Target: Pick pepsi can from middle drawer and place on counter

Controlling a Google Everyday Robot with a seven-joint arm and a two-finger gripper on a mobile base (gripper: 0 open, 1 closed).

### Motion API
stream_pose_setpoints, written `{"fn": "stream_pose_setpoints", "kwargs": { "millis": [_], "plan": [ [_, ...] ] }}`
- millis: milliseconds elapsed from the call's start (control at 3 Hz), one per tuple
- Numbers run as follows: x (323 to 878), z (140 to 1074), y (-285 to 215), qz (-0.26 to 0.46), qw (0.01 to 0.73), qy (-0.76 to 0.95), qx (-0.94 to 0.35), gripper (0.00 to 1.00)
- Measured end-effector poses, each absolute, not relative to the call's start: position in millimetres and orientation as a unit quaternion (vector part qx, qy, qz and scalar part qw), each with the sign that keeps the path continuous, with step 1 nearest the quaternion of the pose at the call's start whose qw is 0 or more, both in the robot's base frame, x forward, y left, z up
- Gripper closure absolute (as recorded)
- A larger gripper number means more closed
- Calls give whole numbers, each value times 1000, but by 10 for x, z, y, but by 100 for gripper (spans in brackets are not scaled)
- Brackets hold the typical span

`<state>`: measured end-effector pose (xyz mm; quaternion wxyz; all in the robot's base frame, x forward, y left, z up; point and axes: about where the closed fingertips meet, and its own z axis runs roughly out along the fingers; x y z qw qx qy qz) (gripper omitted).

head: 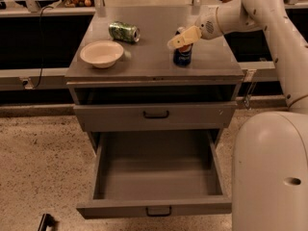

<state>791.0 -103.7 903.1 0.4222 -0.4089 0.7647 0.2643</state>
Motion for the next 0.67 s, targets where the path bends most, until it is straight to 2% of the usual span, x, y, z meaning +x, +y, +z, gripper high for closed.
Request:
{"fn": "stream_pose_setpoints", "kwargs": {
  "millis": [333, 667],
  "plan": [
    [7876, 9040, -1034, 276, 425, 755, -417, 0],
    [7716, 9268, -1305, 281, 464, 728, -420, 0]
  ]
}}
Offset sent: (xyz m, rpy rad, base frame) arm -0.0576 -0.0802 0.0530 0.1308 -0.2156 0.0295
